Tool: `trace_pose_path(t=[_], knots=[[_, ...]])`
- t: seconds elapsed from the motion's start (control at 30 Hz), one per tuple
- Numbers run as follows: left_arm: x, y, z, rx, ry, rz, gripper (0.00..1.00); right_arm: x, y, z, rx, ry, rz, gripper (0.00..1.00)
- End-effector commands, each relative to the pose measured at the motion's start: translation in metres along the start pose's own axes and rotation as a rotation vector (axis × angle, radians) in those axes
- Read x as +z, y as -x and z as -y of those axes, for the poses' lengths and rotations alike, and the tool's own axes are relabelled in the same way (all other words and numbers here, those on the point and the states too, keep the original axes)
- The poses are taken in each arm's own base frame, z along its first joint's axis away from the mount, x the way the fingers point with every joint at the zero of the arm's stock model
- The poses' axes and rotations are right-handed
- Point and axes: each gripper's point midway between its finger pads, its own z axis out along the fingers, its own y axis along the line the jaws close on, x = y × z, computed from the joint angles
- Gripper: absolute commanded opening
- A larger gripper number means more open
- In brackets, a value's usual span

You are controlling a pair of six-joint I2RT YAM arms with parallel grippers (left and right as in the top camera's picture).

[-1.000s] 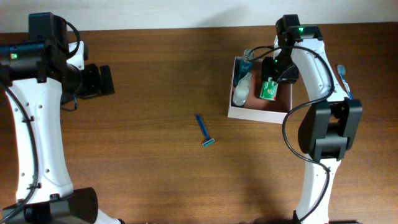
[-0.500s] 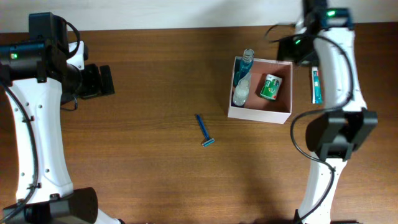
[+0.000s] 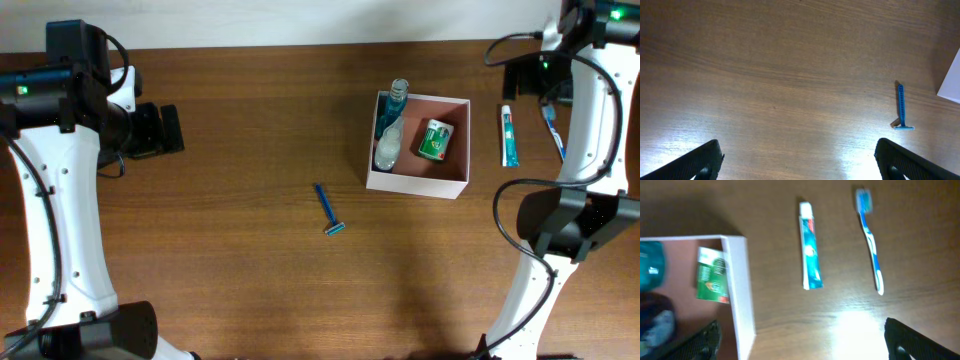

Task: Pack container
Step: 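Move the right gripper back over the Colgate toothpaste tube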

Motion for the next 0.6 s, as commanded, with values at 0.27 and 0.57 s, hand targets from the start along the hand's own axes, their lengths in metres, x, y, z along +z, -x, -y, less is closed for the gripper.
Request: trace_pose_path(t=[0.27,0.57], knots=[[-0.004,-0.001,-0.001,0.014,0.003,0.011,0.99,0.082,0.004,0.016,-0.183,-0.013,-0.049,0.99],[-0.004,-0.001,-0.001,0.014,0.003,0.011,0.99,0.126,0.014,0.015,-0.179,-0.023,0.007,0.99]])
